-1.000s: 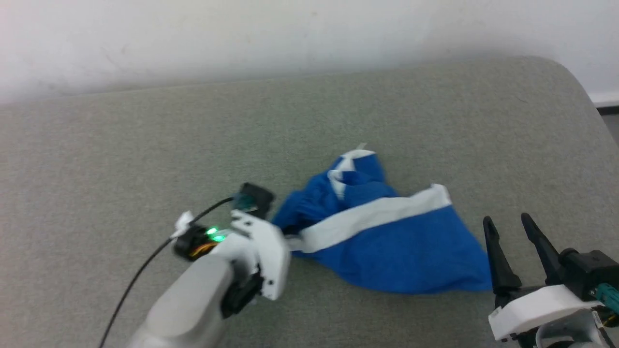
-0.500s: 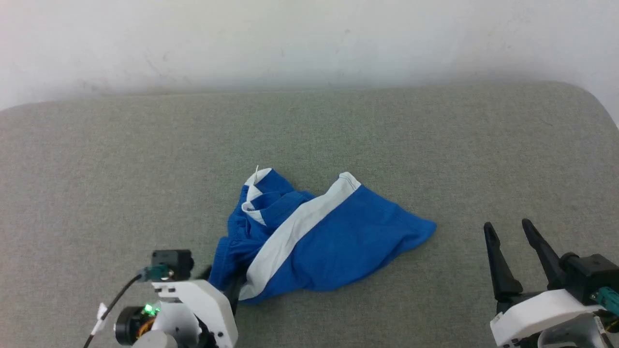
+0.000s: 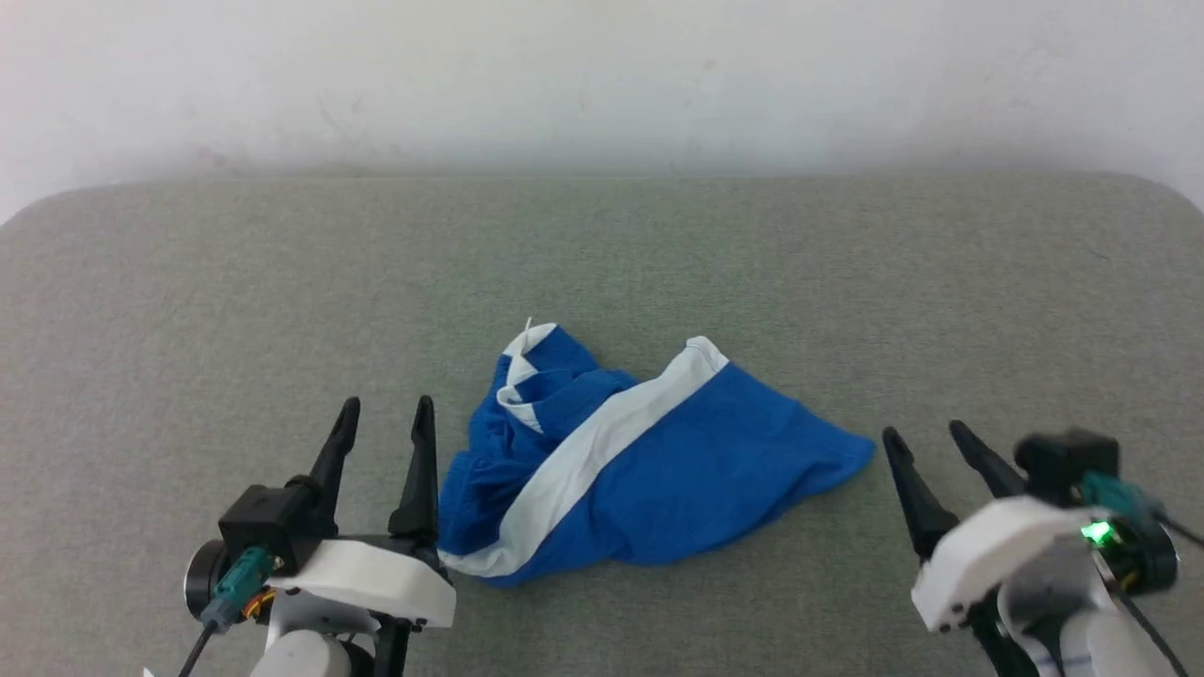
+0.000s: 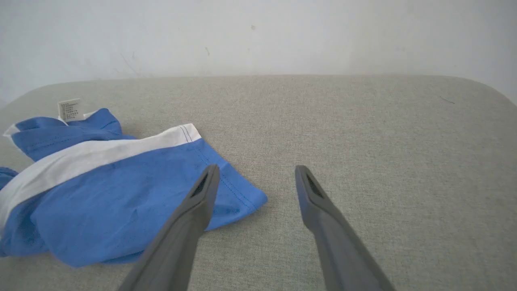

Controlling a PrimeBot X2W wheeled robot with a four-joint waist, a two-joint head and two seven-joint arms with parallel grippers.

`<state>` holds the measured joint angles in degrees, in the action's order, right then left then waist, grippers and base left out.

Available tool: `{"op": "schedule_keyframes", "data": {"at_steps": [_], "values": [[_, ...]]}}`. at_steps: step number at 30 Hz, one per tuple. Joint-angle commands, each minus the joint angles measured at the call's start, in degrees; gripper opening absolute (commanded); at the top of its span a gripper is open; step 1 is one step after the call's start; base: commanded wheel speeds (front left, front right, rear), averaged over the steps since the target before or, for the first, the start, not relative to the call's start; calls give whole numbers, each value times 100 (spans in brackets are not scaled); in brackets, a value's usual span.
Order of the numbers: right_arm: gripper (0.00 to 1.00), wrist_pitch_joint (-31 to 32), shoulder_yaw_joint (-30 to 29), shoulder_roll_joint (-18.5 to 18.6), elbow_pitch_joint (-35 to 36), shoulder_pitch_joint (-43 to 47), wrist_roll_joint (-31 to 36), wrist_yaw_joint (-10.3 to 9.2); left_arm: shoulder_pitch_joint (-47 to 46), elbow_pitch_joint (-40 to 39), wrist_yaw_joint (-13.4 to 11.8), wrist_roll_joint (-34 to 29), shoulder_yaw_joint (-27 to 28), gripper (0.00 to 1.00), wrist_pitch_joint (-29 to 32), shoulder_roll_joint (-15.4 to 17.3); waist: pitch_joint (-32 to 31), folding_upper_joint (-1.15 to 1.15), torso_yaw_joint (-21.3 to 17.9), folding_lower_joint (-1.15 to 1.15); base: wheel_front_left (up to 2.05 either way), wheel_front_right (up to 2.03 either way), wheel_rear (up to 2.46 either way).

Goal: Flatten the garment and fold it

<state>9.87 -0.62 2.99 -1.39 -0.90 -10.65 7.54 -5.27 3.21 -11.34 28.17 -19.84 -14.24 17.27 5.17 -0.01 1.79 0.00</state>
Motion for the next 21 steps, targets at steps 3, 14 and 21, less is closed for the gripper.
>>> {"op": "schedule_keyframes", "data": {"at_steps": [3,14,21], "values": [[100,572,-8,82,-507,-479,-94,-5,94,-74,30,-91,104,100,-64,-188,121,1,308,0,0,0,0],[100,2212,862,854,-2556,-2013,-764,-5,49,-175,313,-666,511,100,-74,-664,437,1,788,0,0,0,0],[0,2996,1558,1002,-3199,-2182,-1318,-5,149,-51,472,-841,790,100,-75,-883,380,1,650,0,0,0,0]]}}
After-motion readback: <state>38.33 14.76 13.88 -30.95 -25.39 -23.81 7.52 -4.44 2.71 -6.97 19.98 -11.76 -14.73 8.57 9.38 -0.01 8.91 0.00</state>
